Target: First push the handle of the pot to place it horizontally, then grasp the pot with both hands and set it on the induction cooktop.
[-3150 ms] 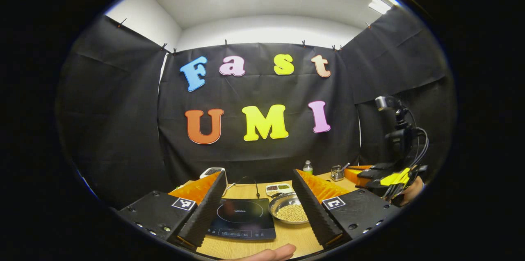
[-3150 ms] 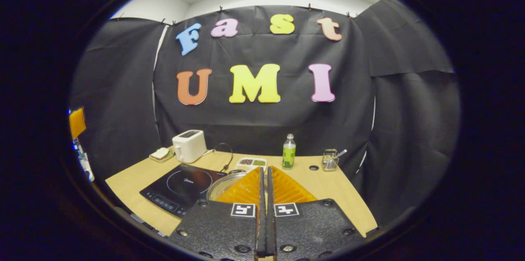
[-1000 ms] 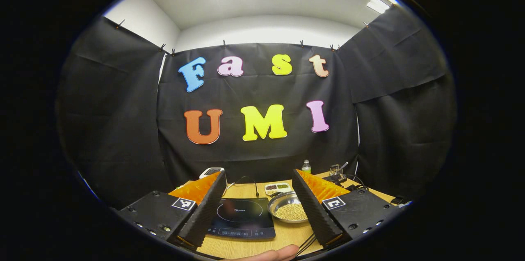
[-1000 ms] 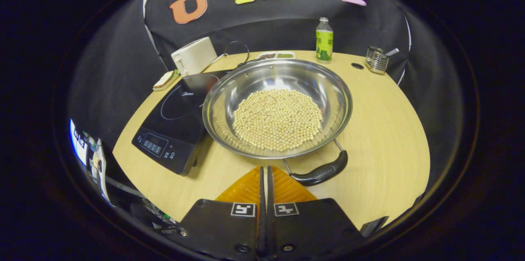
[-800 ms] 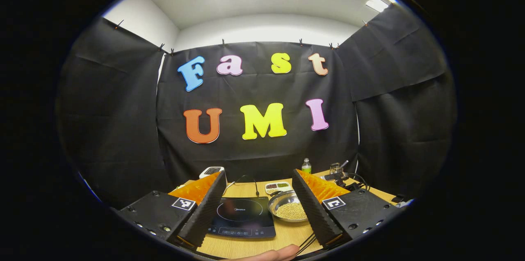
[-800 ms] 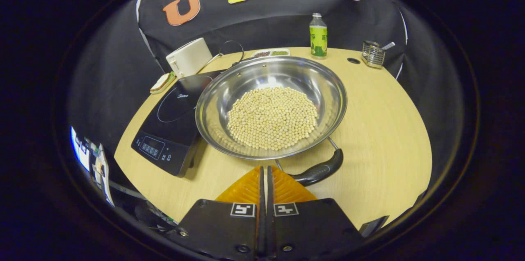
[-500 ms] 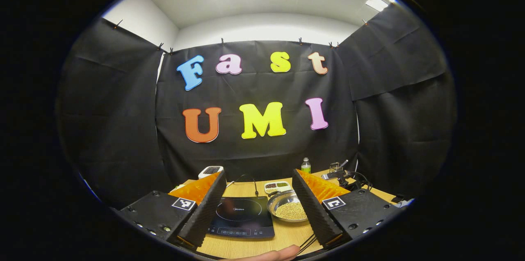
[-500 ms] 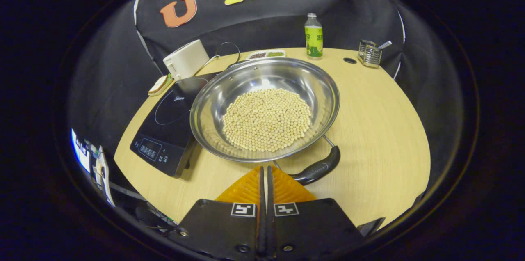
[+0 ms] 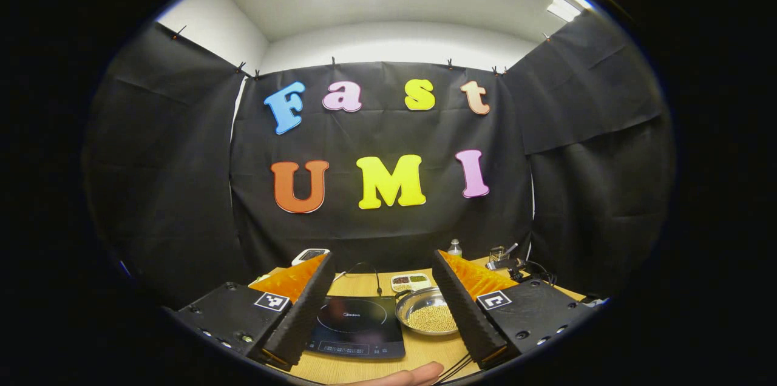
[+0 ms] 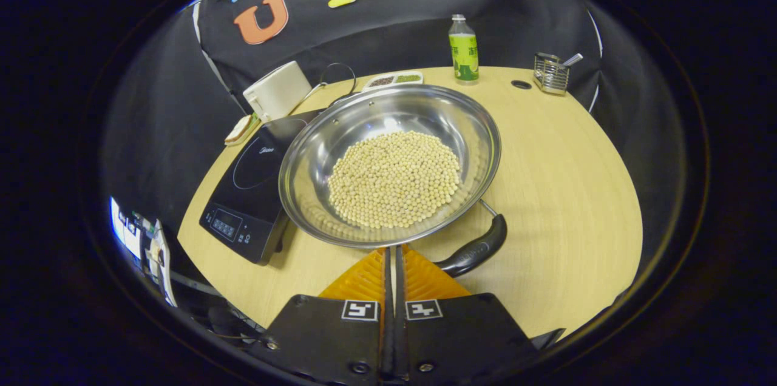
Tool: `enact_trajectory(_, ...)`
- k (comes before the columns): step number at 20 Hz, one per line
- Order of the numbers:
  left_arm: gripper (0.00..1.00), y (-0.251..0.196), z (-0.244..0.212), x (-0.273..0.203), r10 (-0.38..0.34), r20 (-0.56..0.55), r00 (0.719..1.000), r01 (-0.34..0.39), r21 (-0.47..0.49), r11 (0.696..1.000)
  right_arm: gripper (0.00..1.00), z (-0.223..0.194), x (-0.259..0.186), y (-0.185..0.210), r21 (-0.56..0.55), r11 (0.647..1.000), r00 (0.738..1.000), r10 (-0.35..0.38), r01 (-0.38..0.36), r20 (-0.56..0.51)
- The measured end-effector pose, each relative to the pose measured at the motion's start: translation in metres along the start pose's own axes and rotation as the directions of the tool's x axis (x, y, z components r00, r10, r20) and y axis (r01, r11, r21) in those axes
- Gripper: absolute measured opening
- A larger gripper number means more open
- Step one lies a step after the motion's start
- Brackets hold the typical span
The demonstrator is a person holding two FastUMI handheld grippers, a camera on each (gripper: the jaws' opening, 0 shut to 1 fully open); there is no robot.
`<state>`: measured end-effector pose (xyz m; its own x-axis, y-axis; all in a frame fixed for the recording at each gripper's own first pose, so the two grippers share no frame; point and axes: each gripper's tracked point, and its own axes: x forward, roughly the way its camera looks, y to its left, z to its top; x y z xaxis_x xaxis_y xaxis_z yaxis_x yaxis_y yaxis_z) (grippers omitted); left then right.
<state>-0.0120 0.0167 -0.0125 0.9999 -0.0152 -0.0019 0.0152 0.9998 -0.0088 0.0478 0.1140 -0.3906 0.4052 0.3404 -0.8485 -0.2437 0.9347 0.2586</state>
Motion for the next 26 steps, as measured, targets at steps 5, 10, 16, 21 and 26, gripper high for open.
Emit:
enact_trajectory(5, 0.96, 0.011, -0.001, 0.024, 0.023, -0.008, 1.000, -0.023, -0.005, 1.000, 0.04, 0.004, 0.003, -0.014, -0.026, 1.000, 1.000, -0.006, 0.006, -0.014)
enact_trajectory(10, 0.96, 0.020, 0.006, 0.044, 0.052, -0.003, 0.999, -0.052, -0.019, 0.998, 0.01, 0.007, 0.003, -0.023, -0.010, 1.000, 0.999, 0.018, -0.018, -0.036)
enact_trajectory(16, 0.96, 0.011, 0.016, 0.069, 0.042, 0.017, 0.999, -0.042, -0.041, 0.998, 0.04, 0.019, 0.005, -0.051, 0.020, 1.000, 0.999, -0.001, 0.002, -0.042)
enact_trajectory(21, 0.96, 0.011, 0.013, 0.089, 0.048, 0.007, 0.999, -0.048, -0.048, 0.998, 0.04, 0.032, 0.012, -0.073, 0.029, 0.999, 0.999, -0.022, 0.023, -0.048)
enact_trajectory(26, 0.96, 0.009, 0.001, 0.112, 0.058, -0.025, 0.998, -0.059, -0.043, 0.997, 0.04, 0.051, 0.020, -0.098, 0.031, 0.997, 0.997, -0.066, 0.067, -0.035)
